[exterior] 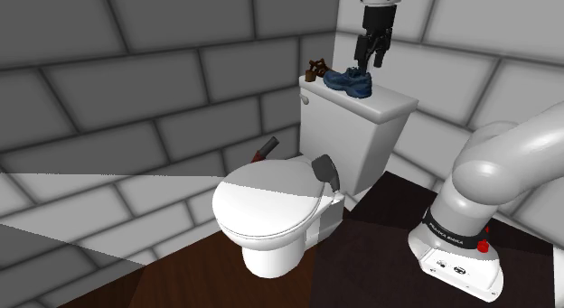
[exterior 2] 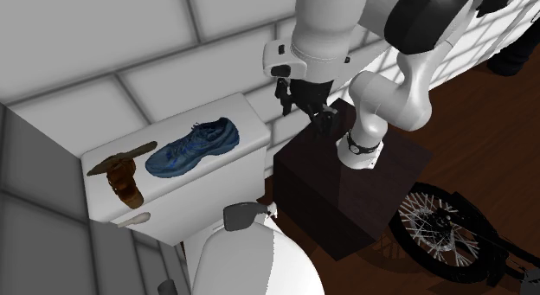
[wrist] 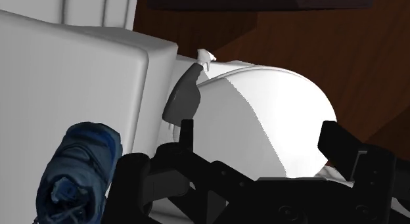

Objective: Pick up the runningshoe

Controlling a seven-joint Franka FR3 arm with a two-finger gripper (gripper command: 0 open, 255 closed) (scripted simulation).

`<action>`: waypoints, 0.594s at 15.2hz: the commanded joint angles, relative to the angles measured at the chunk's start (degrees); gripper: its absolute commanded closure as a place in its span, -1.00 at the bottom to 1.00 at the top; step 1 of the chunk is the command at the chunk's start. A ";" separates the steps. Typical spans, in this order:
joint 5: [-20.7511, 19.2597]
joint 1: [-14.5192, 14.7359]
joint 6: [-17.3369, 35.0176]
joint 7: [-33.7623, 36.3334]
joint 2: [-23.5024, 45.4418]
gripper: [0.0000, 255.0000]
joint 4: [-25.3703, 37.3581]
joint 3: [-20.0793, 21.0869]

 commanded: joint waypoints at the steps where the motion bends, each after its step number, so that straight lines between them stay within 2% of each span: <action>1: -0.86 -0.68 3.43 -0.19 3.09 -1.00 0.71 -1.20; 9: -2.52 -3.02 12.87 -1.34 15.78 -1.00 7.99 -6.01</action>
